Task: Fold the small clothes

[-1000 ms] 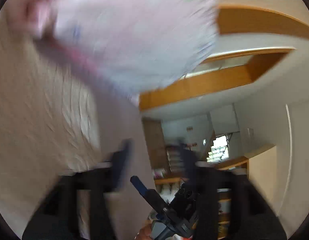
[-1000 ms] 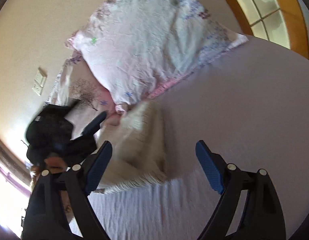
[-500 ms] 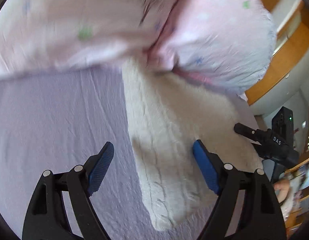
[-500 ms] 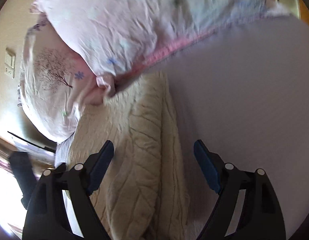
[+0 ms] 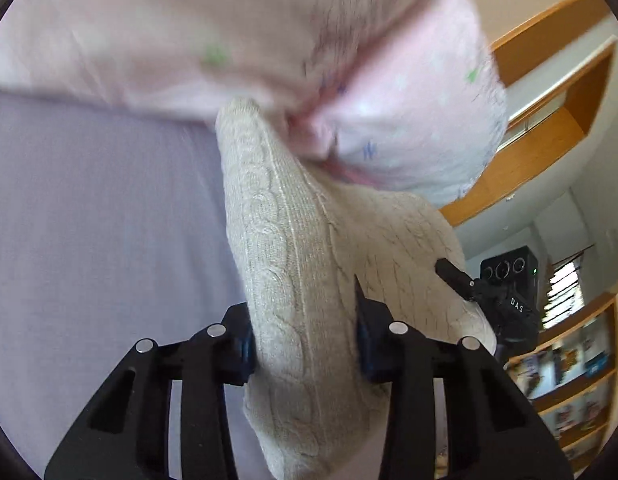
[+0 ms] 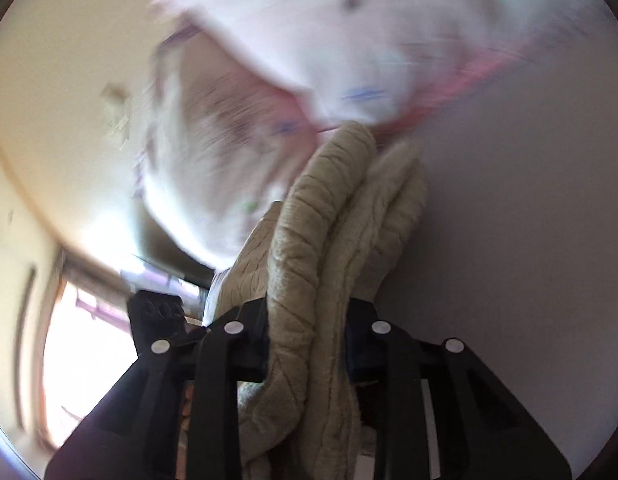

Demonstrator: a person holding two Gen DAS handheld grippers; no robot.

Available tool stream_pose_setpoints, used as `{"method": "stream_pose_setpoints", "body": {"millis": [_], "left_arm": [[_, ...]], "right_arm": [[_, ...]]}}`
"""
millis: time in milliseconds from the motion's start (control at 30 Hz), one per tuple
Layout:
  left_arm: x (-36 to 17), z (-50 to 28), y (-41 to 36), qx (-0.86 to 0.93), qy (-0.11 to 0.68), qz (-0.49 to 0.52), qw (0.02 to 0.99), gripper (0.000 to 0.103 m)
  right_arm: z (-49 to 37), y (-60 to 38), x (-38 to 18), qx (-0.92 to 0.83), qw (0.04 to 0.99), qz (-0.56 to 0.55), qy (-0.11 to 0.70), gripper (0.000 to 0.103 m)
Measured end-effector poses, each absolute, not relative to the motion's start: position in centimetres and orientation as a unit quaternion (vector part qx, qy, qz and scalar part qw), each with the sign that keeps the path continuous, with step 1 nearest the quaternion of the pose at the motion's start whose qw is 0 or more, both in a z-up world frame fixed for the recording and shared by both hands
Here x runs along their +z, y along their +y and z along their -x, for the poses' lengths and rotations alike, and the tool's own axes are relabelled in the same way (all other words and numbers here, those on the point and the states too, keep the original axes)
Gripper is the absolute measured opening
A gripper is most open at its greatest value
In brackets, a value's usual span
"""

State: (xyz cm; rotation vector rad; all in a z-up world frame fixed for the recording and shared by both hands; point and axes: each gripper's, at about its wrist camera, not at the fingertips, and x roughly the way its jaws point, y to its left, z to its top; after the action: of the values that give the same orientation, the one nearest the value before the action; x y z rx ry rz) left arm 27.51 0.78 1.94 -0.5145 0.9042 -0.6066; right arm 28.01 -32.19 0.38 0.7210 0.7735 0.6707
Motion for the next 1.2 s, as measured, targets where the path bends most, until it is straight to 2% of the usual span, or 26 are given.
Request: {"method": "stream_pose_setpoints", "body": {"millis": [133,167,233,333,367,400,500,567,600,633,667,700,733,800,833,867,900,967,1200], "left_arm": [[1.8,-27.6,4.8,-0.188,0.432,0.202,0.859,0.053],[1.0,-28.1,5.2,-0.144,0.449,0.173,0.865,0.054],[1.3,-27.6,5.9,-0.147,0.436,0.170,0.871,0.055],[4.9,-24.7,5.8,-0.169,0.372,0.146,0.901,0.055],[5.7,-23.9,5.5,-0.187,0.355,0.145,0.905,0.055],[6.3,-23.3,5.0,-0.206,0.343,0.146,0.905,0.058],[5.9,-22.8,2.4,-0.259,0.360,0.158,0.882,0.071],[3.3,-24.1,0.7,-0.267,0.409,0.169,0.856,0.072],[2.1,-24.4,0.2,-0.252,0.422,0.162,0.856,0.072],[1.8,-24.4,-0.7,-0.237,0.408,0.144,0.870,0.072],[2.2,-24.1,-1.3,-0.227,0.405,0.131,0.876,0.072],[2.7,-23.5,-1.7,-0.223,0.405,0.125,0.878,0.071],[3.5,-22.7,-1.6,-0.227,0.397,0.118,0.881,0.071],[4.6,-20.2,-1.3,-0.228,0.377,0.090,0.893,0.075],[4.9,-19.4,-1.0,-0.210,0.378,0.072,0.899,0.089],[4.6,-18.2,-0.9,-0.172,0.382,0.045,0.907,0.096],[4.4,-17.1,-0.5,-0.141,0.385,0.025,0.912,0.102],[3.2,-15.7,0.2,-0.113,0.394,0.006,0.912,0.102],[-1.3,-14.4,1.7,-0.045,0.443,-0.040,0.894,0.102]], "right_arm": [[-30.9,-26.6,-2.1,0.280,0.812,-0.296,0.417,0.028],[-31.5,-25.3,-3.2,0.248,0.817,-0.274,0.442,0.038],[-30.6,-25.2,-2.5,0.226,0.836,-0.261,0.427,0.047],[-27.0,-26.9,2.0,0.210,0.878,-0.249,0.351,0.063],[-25.6,-27.3,3.5,0.247,0.875,-0.267,0.321,0.077],[-24.9,-27.0,4.2,0.286,0.862,-0.278,0.314,0.083],[-25.1,-24.6,3.1,0.348,0.811,-0.299,0.362,0.083],[-26.8,-23.8,-0.4,0.301,0.791,-0.309,0.434,0.083],[-27.5,-23.9,-2.2,0.295,0.778,-0.325,0.450,0.082],[-27.2,-24.6,-2.2,0.299,0.781,-0.340,0.431,0.080],[-26.5,-25.3,-1.8,0.285,0.781,-0.343,0.437,0.070],[-25.6,-25.9,-1.2,0.271,0.787,-0.335,0.442,0.065],[-24.0,-26.3,-0.3,0.265,0.802,-0.317,0.431,0.068],[-19.8,-27.2,2.1,0.235,0.857,-0.257,0.381,0.095],[-18.1,-27.4,2.5,0.216,0.877,-0.229,0.363,0.099],[-16.1,-27.6,3.0,0.186,0.895,-0.200,0.353,0.101],[-15.2,-27.9,3.3,0.151,0.906,-0.177,0.353,0.101],[-14.1,-26.3,2.5,0.091,0.915,-0.120,0.374,0.101],[-12.1,-19.0,-0.9,0.076,0.920,-0.008,0.384,0.101]]}}
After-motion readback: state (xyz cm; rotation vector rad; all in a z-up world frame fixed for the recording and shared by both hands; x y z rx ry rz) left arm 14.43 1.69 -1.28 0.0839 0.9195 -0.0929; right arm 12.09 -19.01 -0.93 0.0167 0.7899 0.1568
